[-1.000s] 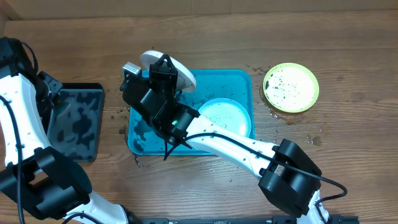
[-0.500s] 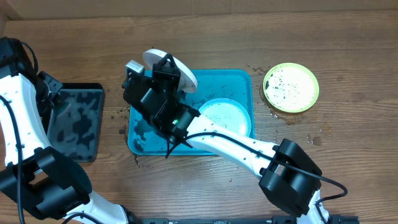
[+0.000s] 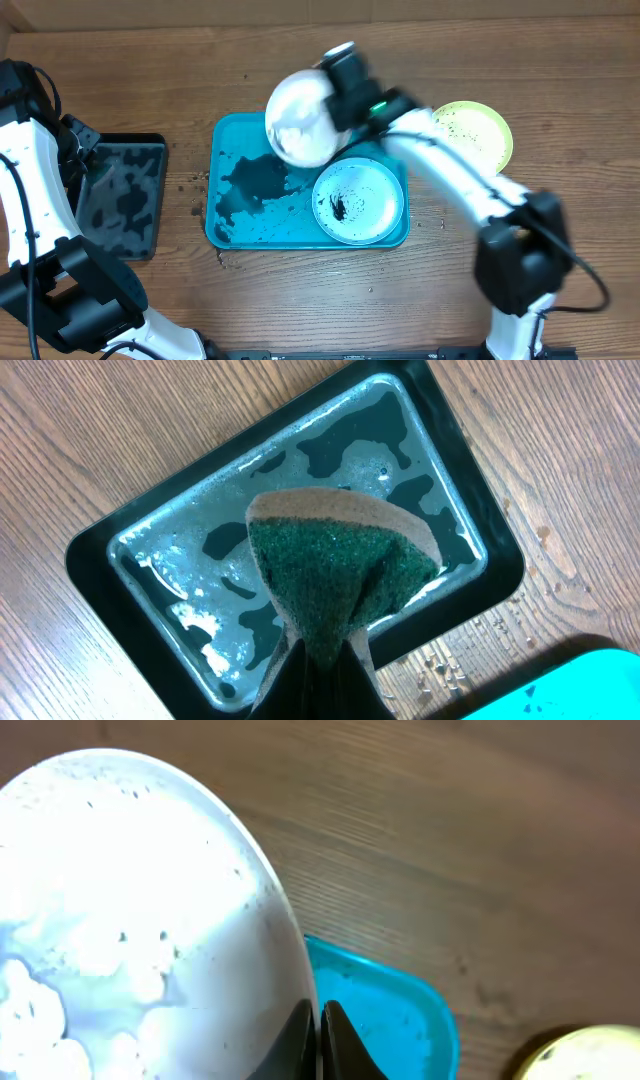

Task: Clean dirty plates on tray and stack at the side
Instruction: 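Carry the white plate right and stack it on the yellow plate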

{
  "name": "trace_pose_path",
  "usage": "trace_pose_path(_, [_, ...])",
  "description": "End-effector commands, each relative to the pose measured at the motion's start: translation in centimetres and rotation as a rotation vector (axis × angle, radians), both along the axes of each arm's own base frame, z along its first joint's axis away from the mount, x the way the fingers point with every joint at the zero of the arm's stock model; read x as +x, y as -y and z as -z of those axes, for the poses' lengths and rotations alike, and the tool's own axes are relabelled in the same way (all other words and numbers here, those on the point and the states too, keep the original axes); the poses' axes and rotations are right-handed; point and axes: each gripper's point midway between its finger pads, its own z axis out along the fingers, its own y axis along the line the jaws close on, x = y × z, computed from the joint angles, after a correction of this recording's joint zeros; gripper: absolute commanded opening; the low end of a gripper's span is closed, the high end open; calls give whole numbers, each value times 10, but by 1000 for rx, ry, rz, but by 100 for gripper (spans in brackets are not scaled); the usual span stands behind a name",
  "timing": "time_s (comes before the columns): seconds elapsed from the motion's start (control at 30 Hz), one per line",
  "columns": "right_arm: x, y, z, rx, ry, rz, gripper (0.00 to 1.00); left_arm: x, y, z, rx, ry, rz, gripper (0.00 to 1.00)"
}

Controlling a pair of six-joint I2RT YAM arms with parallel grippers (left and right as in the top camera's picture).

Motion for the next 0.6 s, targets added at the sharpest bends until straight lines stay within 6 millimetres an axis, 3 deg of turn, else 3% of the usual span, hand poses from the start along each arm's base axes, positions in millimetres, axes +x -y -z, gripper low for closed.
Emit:
trace_pose_path(0.0, [1, 37, -51, 354, -94, 64, 4, 0, 2, -2, -2, 8, -1, 4])
trace_pose_path(0.07, [4, 82, -40, 341, -155, 162, 4, 1, 2, -2, -3, 9, -1, 4])
trace_pose_path(0.1, [-5, 149, -22, 325, -258, 330, 4, 1, 2, -2, -2, 9, -1, 4])
trace_pose_path(0.13, [-9, 168, -18, 322, -287, 379, 4, 1, 2, -2, -2, 9, -1, 4])
trace_pose_path(0.17, [-21, 212, -9, 314, -346, 485, 4, 1, 2, -2, -1, 10, -1, 4])
trace_pose_path(0.2, [-27, 231, -5, 311, -367, 534, 4, 1, 2, -2, 0, 12, -1, 4])
trace_pose_path(0.37, [-49, 304, 13, 326, -423, 718, 4, 2, 2, -2, 1, 15, 0, 4])
trace_pose_path(0.47, [-54, 328, 26, 340, -419, 776, 4, 3, 3, -2, 1, 15, 4, 4])
trace_pose_path(0.57, [-54, 338, 43, 347, -404, 796, 4, 3, 3, -2, 1, 15, 4, 4])
